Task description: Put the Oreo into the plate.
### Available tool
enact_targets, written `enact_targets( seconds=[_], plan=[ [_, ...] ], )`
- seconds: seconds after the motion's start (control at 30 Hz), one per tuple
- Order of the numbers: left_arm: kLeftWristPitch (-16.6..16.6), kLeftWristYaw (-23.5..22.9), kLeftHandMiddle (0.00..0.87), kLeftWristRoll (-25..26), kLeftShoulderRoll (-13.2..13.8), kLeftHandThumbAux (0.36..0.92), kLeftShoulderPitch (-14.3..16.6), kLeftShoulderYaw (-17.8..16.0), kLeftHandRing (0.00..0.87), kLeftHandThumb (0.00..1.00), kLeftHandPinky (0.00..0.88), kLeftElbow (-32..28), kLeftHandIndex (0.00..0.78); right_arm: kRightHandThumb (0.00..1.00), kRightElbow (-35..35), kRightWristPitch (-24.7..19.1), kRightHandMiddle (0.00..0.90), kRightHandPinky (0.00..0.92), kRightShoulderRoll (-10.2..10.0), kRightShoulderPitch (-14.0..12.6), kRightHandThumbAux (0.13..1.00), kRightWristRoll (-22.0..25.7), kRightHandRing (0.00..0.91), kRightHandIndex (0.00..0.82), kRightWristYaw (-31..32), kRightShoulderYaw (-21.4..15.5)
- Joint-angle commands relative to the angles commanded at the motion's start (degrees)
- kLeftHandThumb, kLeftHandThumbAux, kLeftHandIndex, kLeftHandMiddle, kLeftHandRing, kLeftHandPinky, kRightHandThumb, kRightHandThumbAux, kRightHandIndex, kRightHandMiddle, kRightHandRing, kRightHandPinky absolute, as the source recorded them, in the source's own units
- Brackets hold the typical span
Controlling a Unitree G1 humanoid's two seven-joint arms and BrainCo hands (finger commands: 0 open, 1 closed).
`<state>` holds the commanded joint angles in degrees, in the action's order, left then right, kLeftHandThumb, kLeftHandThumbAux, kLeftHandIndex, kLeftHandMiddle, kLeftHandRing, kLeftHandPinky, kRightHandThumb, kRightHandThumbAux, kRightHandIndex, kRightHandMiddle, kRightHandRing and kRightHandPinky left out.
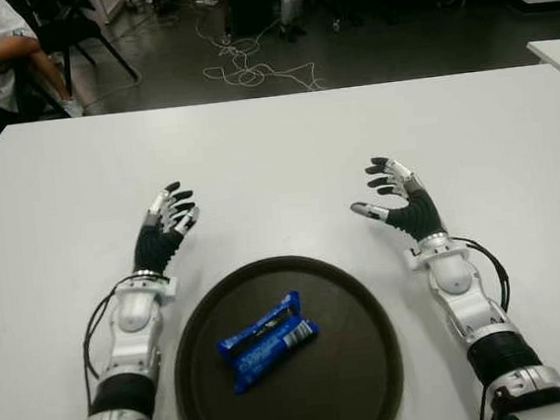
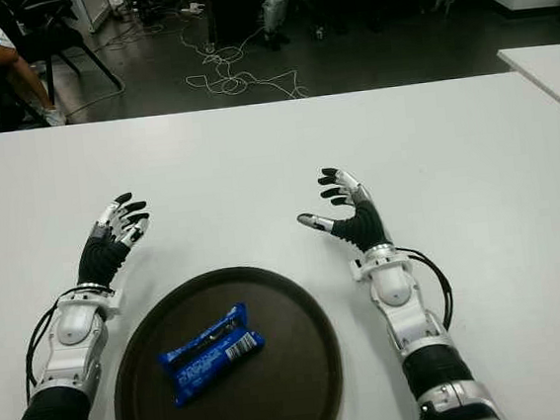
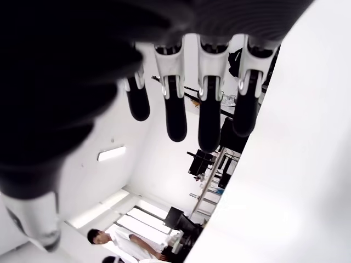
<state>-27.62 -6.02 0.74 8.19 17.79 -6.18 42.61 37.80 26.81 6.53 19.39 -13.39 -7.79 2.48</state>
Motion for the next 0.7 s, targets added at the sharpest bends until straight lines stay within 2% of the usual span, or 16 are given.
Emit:
enact_targets(
  seconds=[0.27, 0.47, 0.7],
  plan=[
    [-0.73, -0.48, 0.222, 0.12, 0.29, 0.56, 0.05, -0.07, 0.219, 0.11, 0.219, 0.28, 0.121, 0.0, 1.42, 1.68, 0.284, 0.313, 0.25, 0.53, 0.594, -1.55, 0.302, 0.216, -2.03, 0.53],
    [-1.0, -0.97, 0.218, 0.25, 0.41, 0.556, 0.07, -0.12, 0.208, 0.109, 0.174, 0.46, 0.123, 0.0, 1.46, 2.01, 0.286, 0.308, 0.52, 0.55, 0.583, -2.78, 0.303, 0.219, -3.36, 1.03],
    [-1.07, -0.5, 0.215, -0.05, 0.52, 0.549, 0.35, -0.18, 0.208, 0.104, 0.181, 1.04, 0.12, 0.0, 1.69, 2.26, 0.288, 0.307, 0.84, 0.64, 0.584, -3.8, 0.304, 0.218, -4.97, 1.45]
  ],
)
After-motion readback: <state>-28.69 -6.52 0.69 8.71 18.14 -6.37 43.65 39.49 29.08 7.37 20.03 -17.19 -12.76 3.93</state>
